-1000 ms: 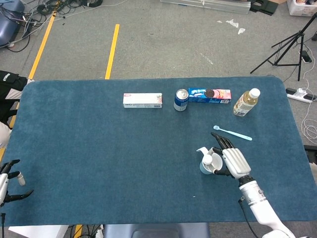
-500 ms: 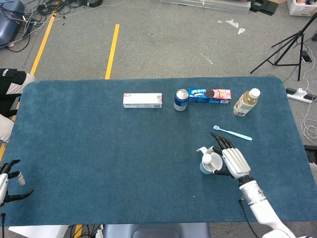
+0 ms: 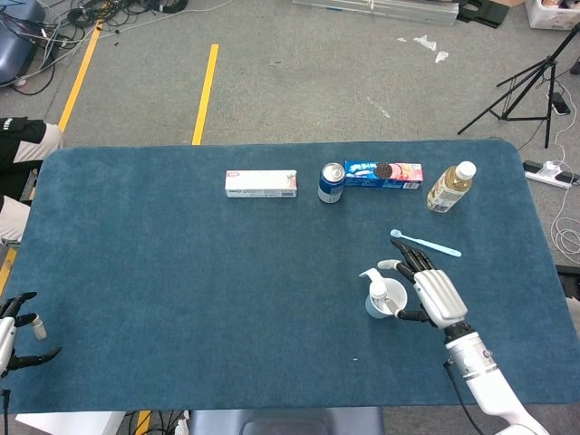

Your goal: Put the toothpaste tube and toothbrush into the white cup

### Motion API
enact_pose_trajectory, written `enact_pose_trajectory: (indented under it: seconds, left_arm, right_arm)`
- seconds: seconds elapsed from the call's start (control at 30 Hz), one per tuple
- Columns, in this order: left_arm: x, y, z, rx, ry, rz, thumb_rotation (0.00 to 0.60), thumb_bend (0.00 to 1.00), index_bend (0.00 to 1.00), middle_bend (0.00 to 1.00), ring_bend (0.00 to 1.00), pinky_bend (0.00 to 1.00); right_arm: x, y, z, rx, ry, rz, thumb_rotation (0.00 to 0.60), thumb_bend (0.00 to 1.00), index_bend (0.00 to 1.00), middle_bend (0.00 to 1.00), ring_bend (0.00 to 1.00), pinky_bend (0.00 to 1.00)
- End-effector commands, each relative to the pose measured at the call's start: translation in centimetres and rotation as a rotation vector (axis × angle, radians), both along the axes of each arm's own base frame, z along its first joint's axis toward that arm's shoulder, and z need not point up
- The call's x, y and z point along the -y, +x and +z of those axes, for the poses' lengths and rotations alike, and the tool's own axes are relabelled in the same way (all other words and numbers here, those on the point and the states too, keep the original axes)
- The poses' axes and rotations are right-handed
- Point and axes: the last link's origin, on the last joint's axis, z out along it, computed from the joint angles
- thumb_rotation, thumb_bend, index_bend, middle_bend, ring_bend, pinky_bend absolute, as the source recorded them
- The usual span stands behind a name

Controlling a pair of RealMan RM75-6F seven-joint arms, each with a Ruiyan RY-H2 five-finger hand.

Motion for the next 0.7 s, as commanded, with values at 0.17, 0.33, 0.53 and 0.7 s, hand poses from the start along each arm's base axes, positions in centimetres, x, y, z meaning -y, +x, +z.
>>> enact_pose_trajectory:
  seconds: [0.17, 0.33, 0.53, 0.7]
  left_arm:
    - [0.0, 0.1, 0.0, 0.000, -0.002, -0.002, 0.600, 0.00, 0.62, 0.15, 0.12, 0.18]
    - [0.0, 0.1, -0.1, -0.003, -0.004, -0.004, 0.600, 0.00, 0.62, 0.15, 0.12, 0.18]
    - [0.0, 0.1, -0.1, -0.002, -0.005, -0.002, 0.600, 0.00, 0.62, 0.15, 0.12, 0.18]
    - [0.0, 0.1, -0.1, 0.001, -0.003, -0.002, 0.600, 0.00, 0.62, 0.15, 0.12, 0.18]
  right_arm:
    - [-0.5, 0.8, 3.4, 0.076, -0.111, 0.032, 0.600, 0.23, 0.28, 0.00, 0.00, 0.08]
    - [0.9, 0.1, 4.8, 0.042, -0.200, -0.009, 0.600, 0.23, 0.28, 0.00, 0.00, 0.08]
    - [3.8, -1.4, 4.3, -0.080, -0.269, -0.091, 0.600, 0.23, 0.28, 0.00, 0.00, 0.08]
    - [6.2, -2.6, 2.5, -0.219, -0.279, -0.156, 0.600, 0.23, 0.30, 0.00, 0.00, 0.08]
